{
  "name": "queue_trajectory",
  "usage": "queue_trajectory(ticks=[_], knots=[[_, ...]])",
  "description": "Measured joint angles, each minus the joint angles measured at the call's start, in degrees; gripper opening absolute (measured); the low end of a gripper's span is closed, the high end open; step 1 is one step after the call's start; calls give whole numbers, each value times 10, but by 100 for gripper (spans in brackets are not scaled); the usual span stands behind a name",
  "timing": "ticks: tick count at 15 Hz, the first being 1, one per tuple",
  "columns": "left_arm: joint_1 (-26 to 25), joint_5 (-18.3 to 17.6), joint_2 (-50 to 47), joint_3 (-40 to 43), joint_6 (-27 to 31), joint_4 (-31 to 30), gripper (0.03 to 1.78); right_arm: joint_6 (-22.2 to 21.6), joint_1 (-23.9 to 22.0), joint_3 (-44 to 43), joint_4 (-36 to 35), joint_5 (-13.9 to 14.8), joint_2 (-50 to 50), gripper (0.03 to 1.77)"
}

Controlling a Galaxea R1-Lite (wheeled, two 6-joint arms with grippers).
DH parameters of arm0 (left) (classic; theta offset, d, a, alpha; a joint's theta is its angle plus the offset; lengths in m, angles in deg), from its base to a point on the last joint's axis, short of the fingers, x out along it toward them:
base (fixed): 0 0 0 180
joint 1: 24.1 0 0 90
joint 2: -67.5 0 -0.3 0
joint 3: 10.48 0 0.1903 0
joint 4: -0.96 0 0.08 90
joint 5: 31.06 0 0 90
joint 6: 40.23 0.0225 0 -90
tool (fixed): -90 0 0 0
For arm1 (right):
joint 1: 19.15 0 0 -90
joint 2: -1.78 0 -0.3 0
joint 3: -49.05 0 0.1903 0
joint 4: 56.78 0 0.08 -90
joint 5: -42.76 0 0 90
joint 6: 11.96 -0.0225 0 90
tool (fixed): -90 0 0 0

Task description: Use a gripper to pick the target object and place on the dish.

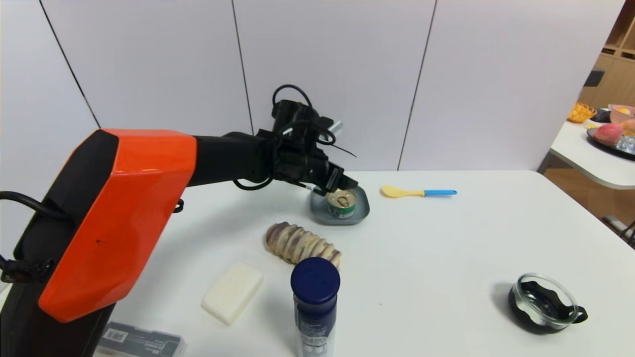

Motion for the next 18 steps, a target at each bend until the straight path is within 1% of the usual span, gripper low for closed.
queue_trajectory(ticks=[4, 6, 8, 9, 12, 14, 16, 18], knots=[[-36, 1, -56, 5, -1, -3, 167, 0, 0, 0, 0, 0, 0, 171], [-59, 1, -89, 23, -4, -31, 167, 0, 0, 0, 0, 0, 0, 171], [-85, 7, -126, 75, -16, -94, 168, 0, 0, 0, 0, 0, 0, 171], [-96, 18, -145, 109, -23, -136, 169, 0, 0, 0, 0, 0, 0, 171], [-130, 77, -214, 238, -36, -272, 169, 0, 0, 0, 0, 0, 0, 171], [-155, 99, -272, 327, -42, -352, 169, 0, 0, 0, 0, 0, 0, 171], [-179, 105, -339, 412, -45, -407, 169, 0, 0, 0, 0, 0, 0, 171], [-198, 107, -411, 496, -47, -435, 169, 0, 0, 0, 0, 0, 0, 171]])
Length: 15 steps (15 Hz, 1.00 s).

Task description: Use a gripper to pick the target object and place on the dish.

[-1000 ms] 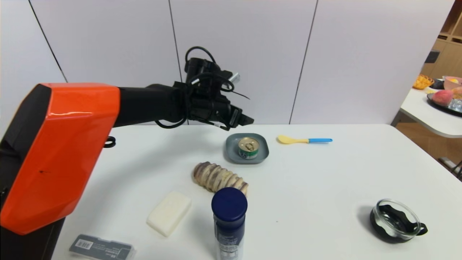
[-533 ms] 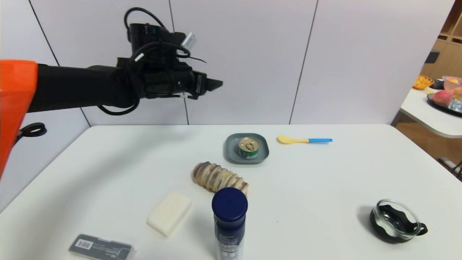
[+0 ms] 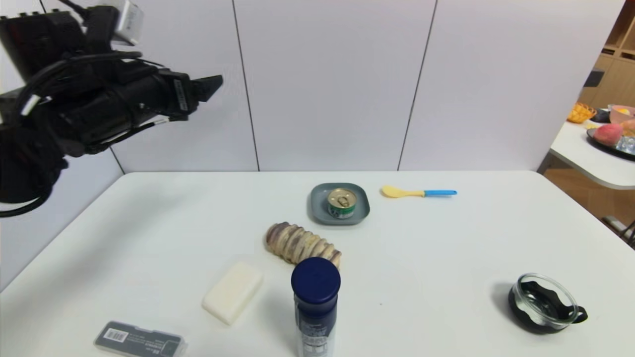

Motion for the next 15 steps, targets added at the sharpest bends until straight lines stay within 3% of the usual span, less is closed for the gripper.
queue_trajectory(ticks=[10, 15], knots=[[-36, 5, -406, 390, 6, -16, 169, 0, 0, 0, 0, 0, 0, 171], [-37, 39, -565, 541, 6, -9, 169, 0, 0, 0, 0, 0, 0, 171]])
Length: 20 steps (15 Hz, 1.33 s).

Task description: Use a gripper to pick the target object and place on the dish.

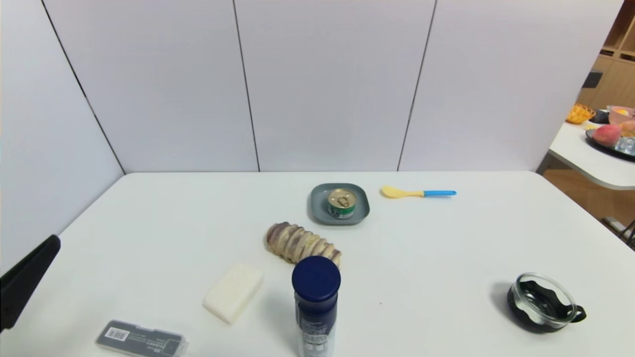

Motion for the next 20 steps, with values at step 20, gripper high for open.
queue_trajectory(ticks=[20], knots=[[-79, -6, -341, 94, -26, 379, 169, 0, 0, 0, 0, 0, 0, 171]])
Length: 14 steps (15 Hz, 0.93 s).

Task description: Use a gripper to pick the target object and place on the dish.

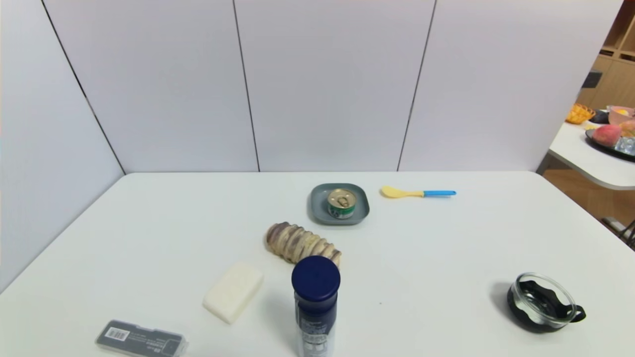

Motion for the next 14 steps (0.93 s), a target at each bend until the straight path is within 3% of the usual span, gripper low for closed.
queue_trajectory(ticks=[14], knots=[[0, 4, -4, 0, -28, -1, 169, 0, 0, 0, 0, 0, 0, 171]])
